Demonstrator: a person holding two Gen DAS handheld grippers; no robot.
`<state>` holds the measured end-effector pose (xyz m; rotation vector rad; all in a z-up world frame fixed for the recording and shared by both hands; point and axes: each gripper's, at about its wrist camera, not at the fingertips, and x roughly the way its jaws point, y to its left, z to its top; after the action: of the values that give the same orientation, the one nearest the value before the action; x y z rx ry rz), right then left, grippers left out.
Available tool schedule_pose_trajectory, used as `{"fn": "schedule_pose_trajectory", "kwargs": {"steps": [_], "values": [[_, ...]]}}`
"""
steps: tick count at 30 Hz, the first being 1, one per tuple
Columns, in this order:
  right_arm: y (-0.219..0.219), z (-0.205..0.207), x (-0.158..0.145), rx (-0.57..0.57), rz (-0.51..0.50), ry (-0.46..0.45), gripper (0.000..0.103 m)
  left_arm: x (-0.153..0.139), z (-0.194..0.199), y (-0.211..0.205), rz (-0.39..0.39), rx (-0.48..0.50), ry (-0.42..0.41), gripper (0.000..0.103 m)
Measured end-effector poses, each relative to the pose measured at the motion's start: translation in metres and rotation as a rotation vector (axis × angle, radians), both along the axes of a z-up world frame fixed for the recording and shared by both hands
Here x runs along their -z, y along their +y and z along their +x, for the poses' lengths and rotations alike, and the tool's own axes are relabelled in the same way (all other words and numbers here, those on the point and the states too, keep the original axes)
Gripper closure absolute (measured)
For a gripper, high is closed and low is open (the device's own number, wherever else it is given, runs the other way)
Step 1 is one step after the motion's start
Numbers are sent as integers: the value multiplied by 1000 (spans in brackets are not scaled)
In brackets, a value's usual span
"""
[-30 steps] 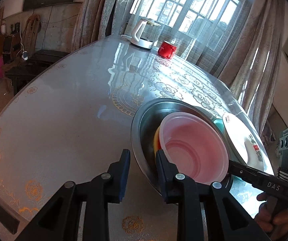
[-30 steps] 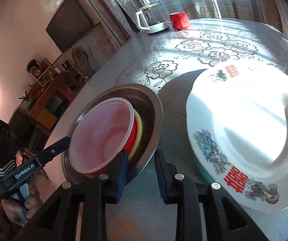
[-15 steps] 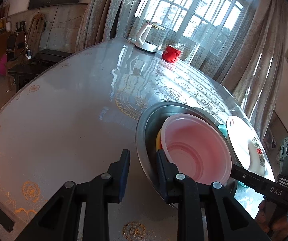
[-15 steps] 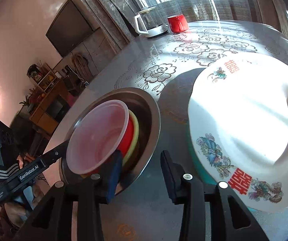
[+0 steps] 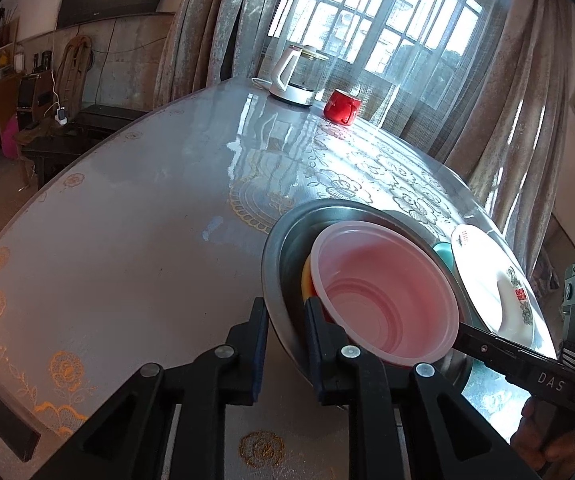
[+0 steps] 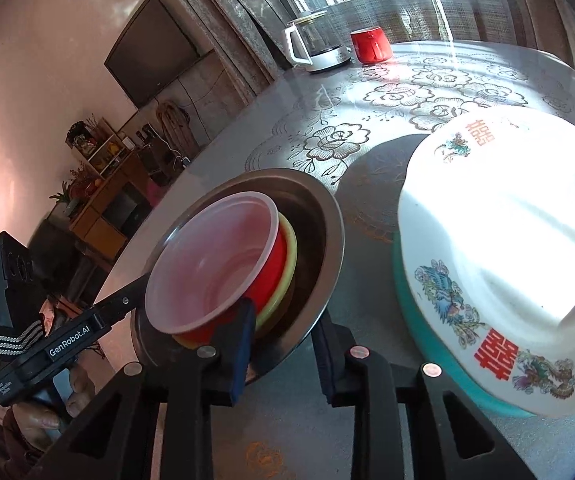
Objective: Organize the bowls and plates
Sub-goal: 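Grasp the steel bowl rim with the left tool while the right tool grasps the opposite rim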
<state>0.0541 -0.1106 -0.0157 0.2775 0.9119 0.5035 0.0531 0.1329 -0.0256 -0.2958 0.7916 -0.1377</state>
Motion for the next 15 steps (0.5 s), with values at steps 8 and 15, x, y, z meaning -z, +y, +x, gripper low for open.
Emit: {"fn": "schedule_pose_trajectory", "kwargs": {"steps": [8,15], "values": [[-2,2,1,-9,-2,-10,75,-4,-8,-2,14,4,1,83],[-2,2,1,-18,2,-15,75,-8,-14,-2,10,12,-4,81]]}}
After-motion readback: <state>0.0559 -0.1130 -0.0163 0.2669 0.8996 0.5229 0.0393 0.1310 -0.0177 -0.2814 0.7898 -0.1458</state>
